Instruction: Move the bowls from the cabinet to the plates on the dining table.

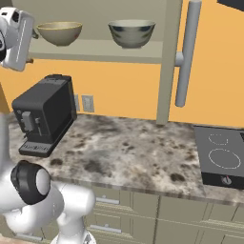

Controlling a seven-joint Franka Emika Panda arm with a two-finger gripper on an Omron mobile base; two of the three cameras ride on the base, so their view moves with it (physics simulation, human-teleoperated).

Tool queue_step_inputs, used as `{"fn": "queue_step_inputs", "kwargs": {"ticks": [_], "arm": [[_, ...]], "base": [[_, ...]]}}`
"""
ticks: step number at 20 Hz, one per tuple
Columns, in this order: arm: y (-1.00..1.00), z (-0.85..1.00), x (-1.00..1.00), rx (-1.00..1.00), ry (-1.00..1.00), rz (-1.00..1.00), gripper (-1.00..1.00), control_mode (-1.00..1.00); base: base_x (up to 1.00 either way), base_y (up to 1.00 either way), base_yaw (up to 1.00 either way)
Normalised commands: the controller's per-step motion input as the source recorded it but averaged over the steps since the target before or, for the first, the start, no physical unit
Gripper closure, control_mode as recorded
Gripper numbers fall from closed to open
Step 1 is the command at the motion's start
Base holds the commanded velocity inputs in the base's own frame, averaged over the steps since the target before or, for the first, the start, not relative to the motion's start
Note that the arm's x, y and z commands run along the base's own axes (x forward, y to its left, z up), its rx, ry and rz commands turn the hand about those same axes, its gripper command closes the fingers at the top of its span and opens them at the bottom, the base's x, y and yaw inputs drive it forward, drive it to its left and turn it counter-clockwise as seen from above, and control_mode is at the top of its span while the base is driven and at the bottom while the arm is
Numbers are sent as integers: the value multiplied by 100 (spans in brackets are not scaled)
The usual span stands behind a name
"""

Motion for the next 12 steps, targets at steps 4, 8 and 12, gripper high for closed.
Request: {"fn": "queue_step_inputs", "kwargs": {"ticks": [4,8,12], "arm": [[0,6,58,0,0,-4,-100,-100],[3,0,59,0,0,0,-100,-100],[6,2,63,0,0,0,-100,-100]], "base": [[0,0,0],[0,0,0],[0,0,0]]}}
